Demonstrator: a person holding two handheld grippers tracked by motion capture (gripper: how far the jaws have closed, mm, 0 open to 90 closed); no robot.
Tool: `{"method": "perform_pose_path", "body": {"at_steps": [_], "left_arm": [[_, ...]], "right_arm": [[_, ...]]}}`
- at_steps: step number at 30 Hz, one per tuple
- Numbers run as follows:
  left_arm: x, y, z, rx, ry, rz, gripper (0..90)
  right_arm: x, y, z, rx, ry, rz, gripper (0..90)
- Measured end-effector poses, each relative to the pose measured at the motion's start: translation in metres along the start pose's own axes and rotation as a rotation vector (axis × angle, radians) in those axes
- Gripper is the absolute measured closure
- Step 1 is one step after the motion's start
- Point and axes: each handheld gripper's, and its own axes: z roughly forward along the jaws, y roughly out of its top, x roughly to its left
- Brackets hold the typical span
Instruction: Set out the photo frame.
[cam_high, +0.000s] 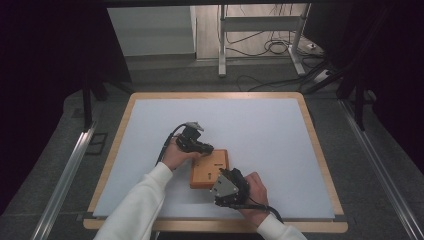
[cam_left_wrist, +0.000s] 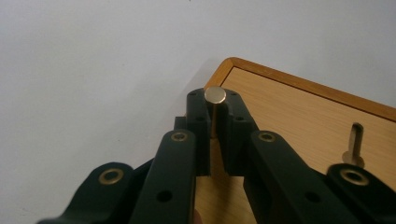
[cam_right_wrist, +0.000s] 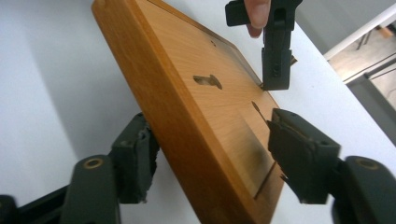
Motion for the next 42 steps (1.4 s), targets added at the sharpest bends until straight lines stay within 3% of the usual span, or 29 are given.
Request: {"method": "perform_pose_path", "body": {"at_steps": [8,13,16,22,30,36,42], "left_arm": [[0.001,-0.001,0.000,-0.012,0.001,0.000,80.8],[0.005,-0.007,-0.007,-0.034,0.023,-0.012,70.4],[0.008,-0.013,-0.012,-0.047,0.035,-0.023,58.8],[0.010,-0.034,-0.040,-0.114,0.100,-0.032,47.3],[0.015,-0.065,-0.062,-0.101,0.169,-0.017,45.6],[0.016,-0.075,-0.067,-0.092,0.166,-0.027,45.3],[0.015,-0.075,-0.066,-0.093,0.154,-0.027,45.3]], "right_arm": [[-0.008,0.003,-0.004,-0.004,0.006,0.003,39.1],[-0.010,0.004,-0.005,-0.005,0.009,-0.001,41.0],[-0.012,0.005,-0.006,-0.007,0.009,0.003,41.5],[-0.014,0.005,-0.005,-0.004,0.015,0.002,41.6],[-0.015,0.007,-0.005,0.001,0.013,0.006,42.0],[-0.017,0.007,-0.005,0.001,0.013,0.008,42.5],[-0.020,0.007,-0.006,0.002,0.013,0.015,43.0]]}}
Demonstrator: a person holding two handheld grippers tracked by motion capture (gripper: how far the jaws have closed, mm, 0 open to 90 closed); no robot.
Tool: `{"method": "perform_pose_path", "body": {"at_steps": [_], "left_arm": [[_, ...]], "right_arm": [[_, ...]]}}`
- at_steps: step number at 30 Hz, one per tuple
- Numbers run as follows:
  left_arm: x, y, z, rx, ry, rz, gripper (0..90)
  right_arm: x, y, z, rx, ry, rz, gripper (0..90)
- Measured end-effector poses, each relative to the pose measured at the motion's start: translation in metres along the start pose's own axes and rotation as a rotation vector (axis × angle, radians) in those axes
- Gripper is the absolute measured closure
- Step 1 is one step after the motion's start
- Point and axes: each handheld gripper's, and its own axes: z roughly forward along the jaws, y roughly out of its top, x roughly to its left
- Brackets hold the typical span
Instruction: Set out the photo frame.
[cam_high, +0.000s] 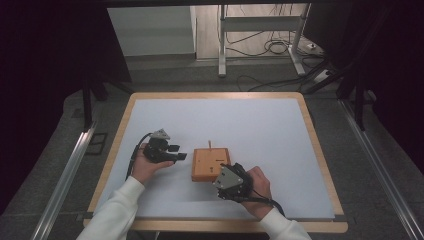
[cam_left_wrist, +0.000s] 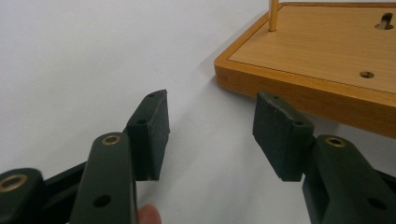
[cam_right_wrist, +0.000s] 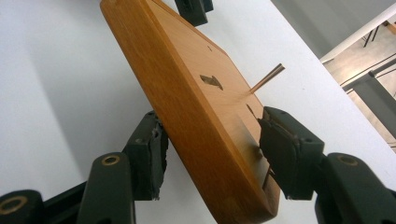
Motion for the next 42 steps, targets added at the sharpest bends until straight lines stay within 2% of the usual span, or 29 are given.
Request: {"method": "perform_pose_path", "body": {"at_steps": [5,10,19,24,31,36,42], "left_arm": [[-0.003,-0.001,0.002,0.010,-0.008,0.013,44.9],[-0.003,-0.003,0.003,0.016,-0.015,0.010,44.9],[-0.003,-0.004,0.003,0.017,-0.016,0.011,44.7],[-0.001,-0.005,0.002,0.016,-0.014,0.002,44.5],[0.000,-0.006,0.002,0.021,-0.014,-0.001,44.2],[0.001,-0.006,0.002,0.021,-0.014,-0.004,44.1],[0.004,-0.007,0.001,0.019,-0.013,-0.013,44.1]], "right_arm": [[-0.003,0.001,-0.002,0.003,-0.003,0.005,44.2],[-0.008,0.003,-0.003,-0.003,-0.005,0.016,45.9],[-0.024,0.014,-0.003,0.005,0.009,0.025,49.8],[-0.037,0.025,0.001,0.015,0.039,0.009,53.8],[-0.048,0.037,0.007,0.021,0.058,-0.004,59.8],[-0.050,0.044,0.011,0.027,0.050,-0.019,62.4],[-0.053,0.051,0.013,0.040,0.063,-0.050,64.2]]}}
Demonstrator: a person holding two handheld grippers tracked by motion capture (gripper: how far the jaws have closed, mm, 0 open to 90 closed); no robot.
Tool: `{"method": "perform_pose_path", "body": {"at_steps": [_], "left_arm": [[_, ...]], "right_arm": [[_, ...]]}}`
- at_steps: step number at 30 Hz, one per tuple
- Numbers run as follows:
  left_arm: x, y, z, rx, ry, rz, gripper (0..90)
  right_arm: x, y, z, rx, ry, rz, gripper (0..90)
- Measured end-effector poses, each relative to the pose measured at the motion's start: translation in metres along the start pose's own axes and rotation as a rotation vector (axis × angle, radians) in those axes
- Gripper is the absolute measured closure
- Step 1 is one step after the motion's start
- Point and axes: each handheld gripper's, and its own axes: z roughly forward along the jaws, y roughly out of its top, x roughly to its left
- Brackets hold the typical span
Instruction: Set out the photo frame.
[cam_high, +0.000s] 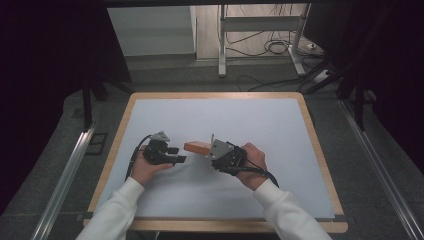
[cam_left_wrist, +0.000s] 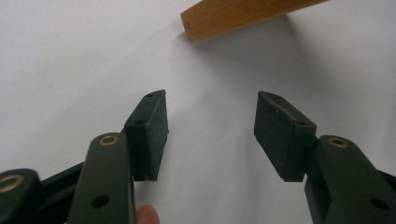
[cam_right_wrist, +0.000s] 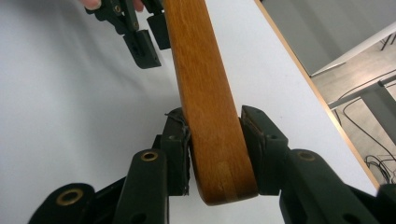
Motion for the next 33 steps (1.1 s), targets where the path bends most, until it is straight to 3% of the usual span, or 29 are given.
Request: {"method": "perform_pose_path", "body": {"at_steps": [4,8,13,18,28,33], "left_arm": [[0.000,0.000,0.000,0.001,0.000,0.000,44.0],[0.000,0.000,0.001,0.001,-0.003,-0.001,43.9],[-0.001,0.001,0.001,0.001,-0.001,0.000,43.8],[-0.001,0.001,0.001,-0.001,0.000,-0.001,43.7],[0.000,0.001,0.000,-0.001,0.000,0.002,43.4],[-0.001,0.001,0.001,0.001,-0.001,0.002,42.4]], "right_arm": [[-0.001,0.000,-0.005,0.003,0.012,0.004,65.3],[-0.001,0.000,-0.021,-0.027,0.072,0.034,66.9],[0.004,-0.002,-0.031,-0.025,0.111,0.017,66.8],[0.000,-0.004,-0.030,-0.051,0.114,0.059,65.1],[-0.012,-0.004,-0.026,-0.056,0.072,0.108,60.7],[-0.020,-0.006,-0.022,-0.059,0.039,0.148,49.2]]}}
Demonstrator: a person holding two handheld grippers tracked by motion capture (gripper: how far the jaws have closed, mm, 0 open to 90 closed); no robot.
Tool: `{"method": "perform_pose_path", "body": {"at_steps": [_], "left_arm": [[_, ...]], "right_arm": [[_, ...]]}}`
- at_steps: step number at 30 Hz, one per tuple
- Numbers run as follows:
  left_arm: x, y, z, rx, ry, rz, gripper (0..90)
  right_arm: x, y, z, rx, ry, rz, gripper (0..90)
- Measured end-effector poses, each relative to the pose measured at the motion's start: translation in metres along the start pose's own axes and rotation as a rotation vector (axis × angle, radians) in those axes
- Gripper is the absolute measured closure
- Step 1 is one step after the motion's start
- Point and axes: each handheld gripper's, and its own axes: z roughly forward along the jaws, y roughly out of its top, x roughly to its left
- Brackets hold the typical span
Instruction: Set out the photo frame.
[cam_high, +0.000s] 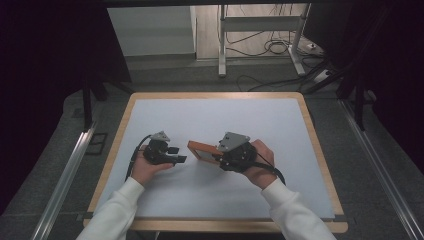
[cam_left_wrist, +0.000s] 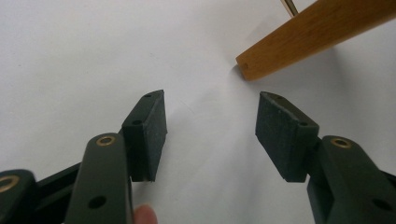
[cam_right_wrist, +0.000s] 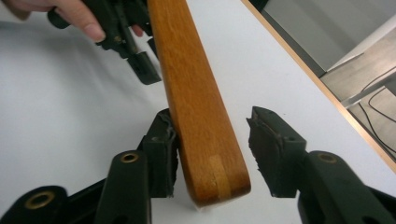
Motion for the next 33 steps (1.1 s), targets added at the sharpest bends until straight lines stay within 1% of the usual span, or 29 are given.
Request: {"method": "perform_pose_path", "body": {"at_steps": [1,2,4,6,7,8,10,11,13,17,18,20,22,25,29,33], "left_arm": [[0.000,0.000,0.000,0.000,0.000,0.000,42.3],[0.000,0.000,0.000,0.001,0.000,0.001,42.3],[0.000,0.000,0.000,0.003,0.000,0.002,42.1],[0.000,0.000,0.001,-0.002,0.000,-0.003,42.0],[0.000,0.000,0.001,-0.001,0.000,-0.003,42.0],[0.000,0.000,0.001,-0.001,-0.001,-0.004,42.0],[0.001,0.000,0.001,0.002,-0.002,-0.002,41.9],[0.001,0.000,0.001,0.002,-0.002,-0.002,41.8],[0.000,0.000,0.001,0.009,-0.003,0.001,41.8],[0.000,0.000,0.002,0.015,-0.004,0.009,41.6],[0.000,0.000,0.002,0.016,-0.004,0.010,41.5],[0.000,0.000,0.002,0.017,-0.004,0.010,41.4],[0.000,-0.001,0.002,0.015,-0.004,0.006,41.3],[0.000,-0.001,0.002,0.013,-0.003,0.004,41.2],[0.000,0.000,0.001,0.012,-0.002,0.006,41.1],[-0.001,0.000,0.001,0.008,-0.001,0.002,41.0]], "right_arm": [[0.000,0.000,0.000,0.000,0.000,0.000,49.2],[-0.002,0.000,0.001,-0.001,-0.012,0.006,47.1],[-0.008,-0.002,0.003,-0.007,-0.023,0.034,46.7],[-0.010,-0.002,0.004,-0.010,-0.026,0.041,46.7],[-0.014,-0.003,0.005,-0.017,-0.037,0.057,47.3],[-0.014,-0.003,0.005,-0.017,-0.037,0.057,47.3],[-0.020,-0.005,0.006,-0.025,-0.063,0.081,48.8],[-0.020,-0.005,0.006,-0.025,-0.063,0.081,48.8],[-0.026,-0.007,0.008,-0.025,-0.081,0.100,50.7],[-0.031,-0.009,0.010,-0.015,-0.095,0.113,52.4],[-0.035,-0.010,0.012,-0.015,-0.095,0.122,53.1],[-0.036,-0.010,0.012,-0.016,-0.100,0.125,53.1],[-0.036,-0.008,0.014,-0.014,-0.109,0.111,53.1],[-0.036,-0.008,0.015,-0.010,-0.110,0.107,52.7],[-0.038,-0.008,0.019,-0.004,-0.119,0.108,51.1],[-0.044,-0.009,0.022,0.005,-0.134,0.120,48.8]]}}
